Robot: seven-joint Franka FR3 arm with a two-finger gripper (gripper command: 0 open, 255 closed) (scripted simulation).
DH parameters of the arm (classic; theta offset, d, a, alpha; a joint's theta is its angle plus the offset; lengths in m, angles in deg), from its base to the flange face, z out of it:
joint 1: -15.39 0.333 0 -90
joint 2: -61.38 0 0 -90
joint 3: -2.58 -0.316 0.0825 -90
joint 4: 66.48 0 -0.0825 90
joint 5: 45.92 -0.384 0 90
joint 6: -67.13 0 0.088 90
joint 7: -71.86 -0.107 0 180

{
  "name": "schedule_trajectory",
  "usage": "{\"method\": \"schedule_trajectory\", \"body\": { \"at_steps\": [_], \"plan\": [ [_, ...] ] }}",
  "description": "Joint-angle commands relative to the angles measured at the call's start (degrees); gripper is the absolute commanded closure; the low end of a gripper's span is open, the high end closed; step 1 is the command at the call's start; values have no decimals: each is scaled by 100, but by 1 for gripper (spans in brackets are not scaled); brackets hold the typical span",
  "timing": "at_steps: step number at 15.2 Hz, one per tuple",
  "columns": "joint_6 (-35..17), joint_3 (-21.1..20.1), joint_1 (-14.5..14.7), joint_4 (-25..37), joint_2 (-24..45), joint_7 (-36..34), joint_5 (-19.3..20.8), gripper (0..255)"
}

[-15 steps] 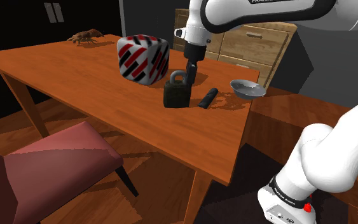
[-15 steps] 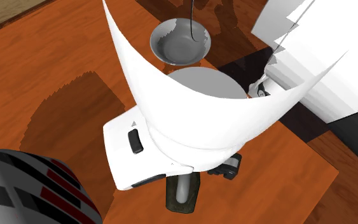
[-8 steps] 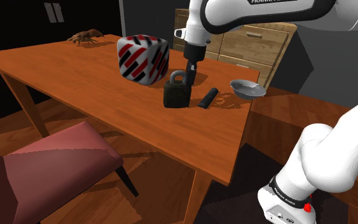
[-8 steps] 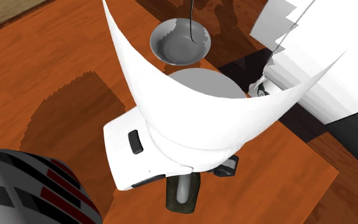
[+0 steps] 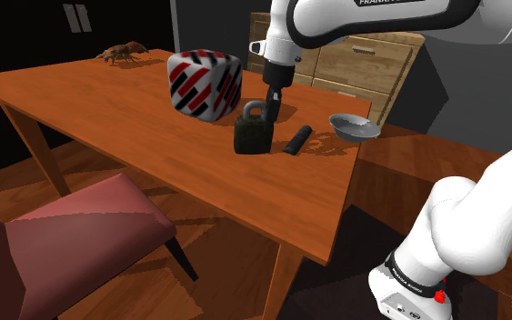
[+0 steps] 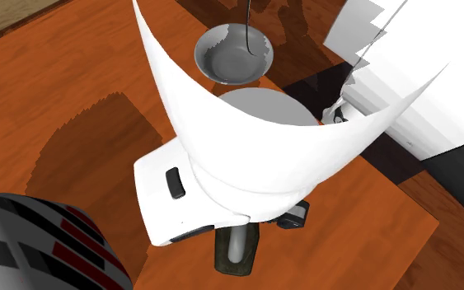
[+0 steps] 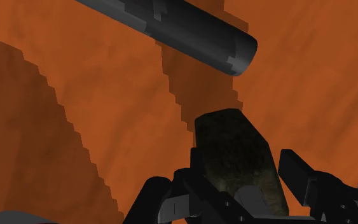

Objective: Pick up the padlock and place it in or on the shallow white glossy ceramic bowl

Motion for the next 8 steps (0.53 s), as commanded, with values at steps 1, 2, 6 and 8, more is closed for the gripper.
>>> {"method": "schedule_trajectory", "body": {
  "at_steps": [1, 2, 6, 8],
  "plan": [
    [-2, -2, 3, -2, 2, 2, -3, 255],
    [75, -1, 3, 77, 3, -1, -2, 255],
    [384, 1, 2, 405, 24, -14, 2, 255],
    [538, 2, 2, 578, 41, -21, 3, 255]
  ]
}}
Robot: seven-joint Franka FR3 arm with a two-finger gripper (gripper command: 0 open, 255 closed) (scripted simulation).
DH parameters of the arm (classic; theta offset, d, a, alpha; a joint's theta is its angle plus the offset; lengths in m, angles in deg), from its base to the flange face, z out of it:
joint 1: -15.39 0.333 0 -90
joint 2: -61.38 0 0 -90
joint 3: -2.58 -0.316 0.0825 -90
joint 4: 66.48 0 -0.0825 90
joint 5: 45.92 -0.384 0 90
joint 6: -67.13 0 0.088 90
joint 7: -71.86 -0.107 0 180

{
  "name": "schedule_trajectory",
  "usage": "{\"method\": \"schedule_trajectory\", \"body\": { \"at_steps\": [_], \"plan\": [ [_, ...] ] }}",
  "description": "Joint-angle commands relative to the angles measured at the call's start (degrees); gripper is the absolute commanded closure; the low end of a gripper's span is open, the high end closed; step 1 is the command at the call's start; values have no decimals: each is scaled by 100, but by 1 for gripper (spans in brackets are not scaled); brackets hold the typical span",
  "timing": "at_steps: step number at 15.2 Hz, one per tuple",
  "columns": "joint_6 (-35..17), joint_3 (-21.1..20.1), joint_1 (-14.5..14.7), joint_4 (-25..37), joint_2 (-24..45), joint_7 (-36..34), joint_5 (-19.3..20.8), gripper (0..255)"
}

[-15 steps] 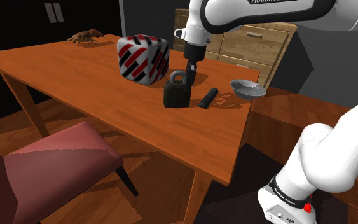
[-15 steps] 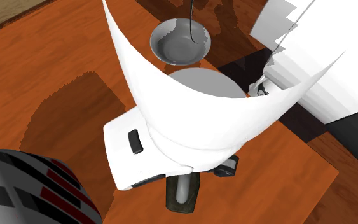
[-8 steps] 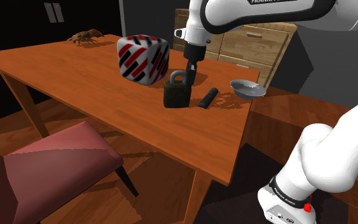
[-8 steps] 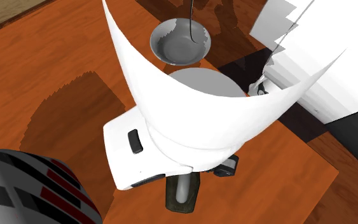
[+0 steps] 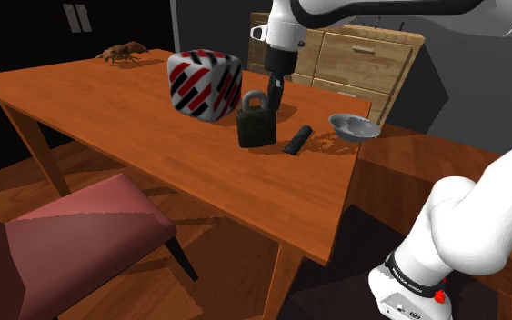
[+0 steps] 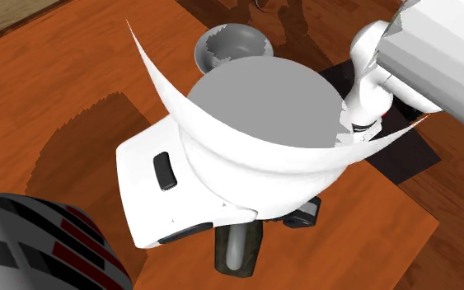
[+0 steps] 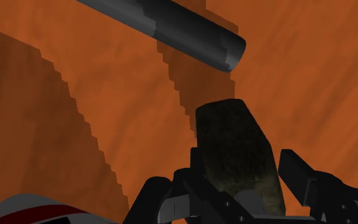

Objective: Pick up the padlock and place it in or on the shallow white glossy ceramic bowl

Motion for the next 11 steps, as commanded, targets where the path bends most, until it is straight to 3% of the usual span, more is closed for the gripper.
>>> {"method": "schedule_trajectory", "body": {
  "at_steps": [1, 11],
  "plan": [
    [154, 5, -3, 194, 38, 0, 2, 255],
    [943, 10, -4, 1162, 216, -33, 6, 255]
  ]
}}
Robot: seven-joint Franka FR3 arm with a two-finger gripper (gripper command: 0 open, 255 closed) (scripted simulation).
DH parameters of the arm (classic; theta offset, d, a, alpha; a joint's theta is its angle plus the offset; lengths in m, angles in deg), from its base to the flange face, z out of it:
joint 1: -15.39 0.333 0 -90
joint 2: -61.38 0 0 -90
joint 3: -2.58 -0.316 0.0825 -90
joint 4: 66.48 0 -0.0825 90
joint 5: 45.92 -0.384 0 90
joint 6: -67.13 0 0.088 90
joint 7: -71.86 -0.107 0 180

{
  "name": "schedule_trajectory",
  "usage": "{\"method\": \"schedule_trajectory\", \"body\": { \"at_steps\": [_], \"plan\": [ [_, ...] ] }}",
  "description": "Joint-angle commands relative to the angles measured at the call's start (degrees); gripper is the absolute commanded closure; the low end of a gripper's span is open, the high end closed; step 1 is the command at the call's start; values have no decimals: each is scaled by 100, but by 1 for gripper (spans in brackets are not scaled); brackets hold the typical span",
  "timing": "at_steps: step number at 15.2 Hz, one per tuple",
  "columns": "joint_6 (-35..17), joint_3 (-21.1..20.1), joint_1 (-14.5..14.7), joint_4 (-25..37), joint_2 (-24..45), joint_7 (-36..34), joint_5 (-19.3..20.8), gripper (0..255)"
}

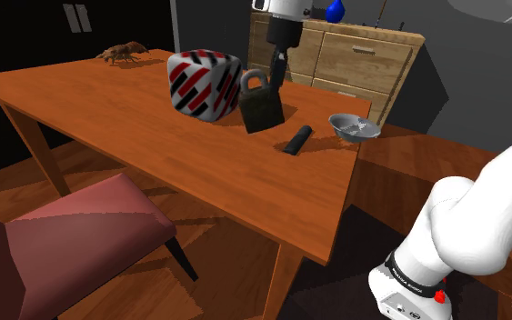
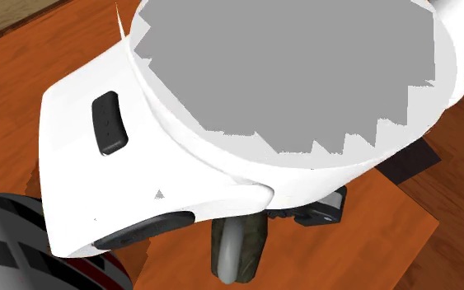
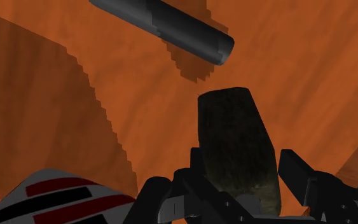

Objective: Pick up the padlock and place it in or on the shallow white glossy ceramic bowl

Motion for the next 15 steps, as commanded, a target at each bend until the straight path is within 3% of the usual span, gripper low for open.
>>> {"method": "schedule_trajectory", "body": {
  "at_steps": [1, 5, 15],
  "plan": [
    [173, 0, 1, 218, 43, -8, 0, 255],
    [479, 2, 0, 634, 152, -21, 0, 255],
    [657, 749, -437, -424, -1042, 1135, 246, 255]
  ]
}}
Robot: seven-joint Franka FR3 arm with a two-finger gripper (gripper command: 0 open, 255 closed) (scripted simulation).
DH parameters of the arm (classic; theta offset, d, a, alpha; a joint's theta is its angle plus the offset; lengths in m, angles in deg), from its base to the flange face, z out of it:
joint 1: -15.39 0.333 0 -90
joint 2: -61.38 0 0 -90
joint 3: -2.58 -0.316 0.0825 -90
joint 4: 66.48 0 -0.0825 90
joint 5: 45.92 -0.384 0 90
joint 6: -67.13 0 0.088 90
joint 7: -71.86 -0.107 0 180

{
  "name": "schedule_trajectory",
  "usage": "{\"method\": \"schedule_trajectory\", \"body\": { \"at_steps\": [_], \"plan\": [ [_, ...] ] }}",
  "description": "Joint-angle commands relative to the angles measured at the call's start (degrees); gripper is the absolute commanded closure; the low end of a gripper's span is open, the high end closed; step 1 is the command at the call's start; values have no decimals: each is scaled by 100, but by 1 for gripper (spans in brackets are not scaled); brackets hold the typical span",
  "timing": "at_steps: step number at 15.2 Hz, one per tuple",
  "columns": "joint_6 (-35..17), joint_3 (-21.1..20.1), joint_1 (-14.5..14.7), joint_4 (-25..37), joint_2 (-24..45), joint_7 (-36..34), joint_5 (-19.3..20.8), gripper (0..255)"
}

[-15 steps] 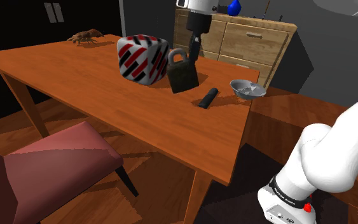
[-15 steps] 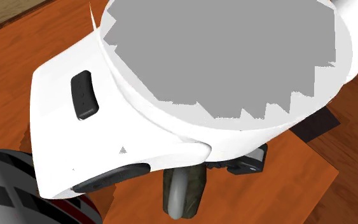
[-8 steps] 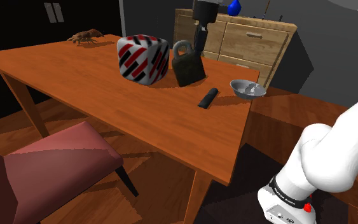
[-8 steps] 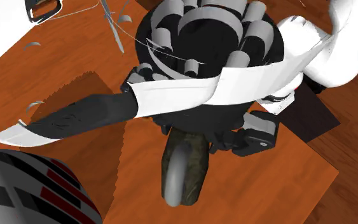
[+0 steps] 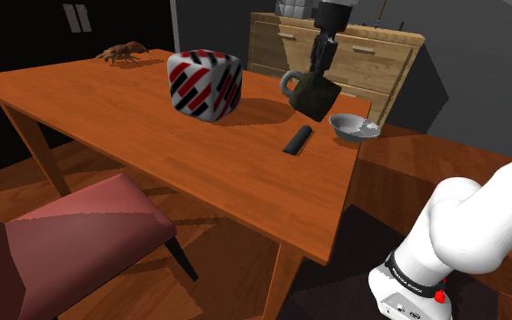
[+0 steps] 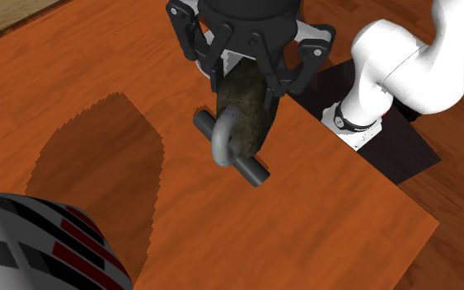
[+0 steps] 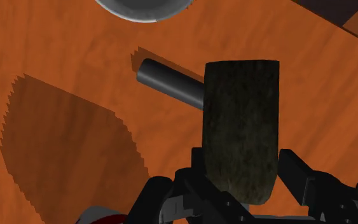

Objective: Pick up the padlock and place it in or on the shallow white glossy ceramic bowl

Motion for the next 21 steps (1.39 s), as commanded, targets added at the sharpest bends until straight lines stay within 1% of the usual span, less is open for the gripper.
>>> {"method": "schedule_trajectory", "body": {
  "at_steps": [1, 9, 18, 21],
  "plan": [
    [46, 163, -88, -191, -237, 248, 80, 255],
    [290, 882, -419, -474, -779, 1248, 476, 255],
    [538, 1811, -733, -308, -952, 2477, 968, 255],
    [318, 1815, -758, -634, -1063, 2455, 1005, 255]
  ]
}}
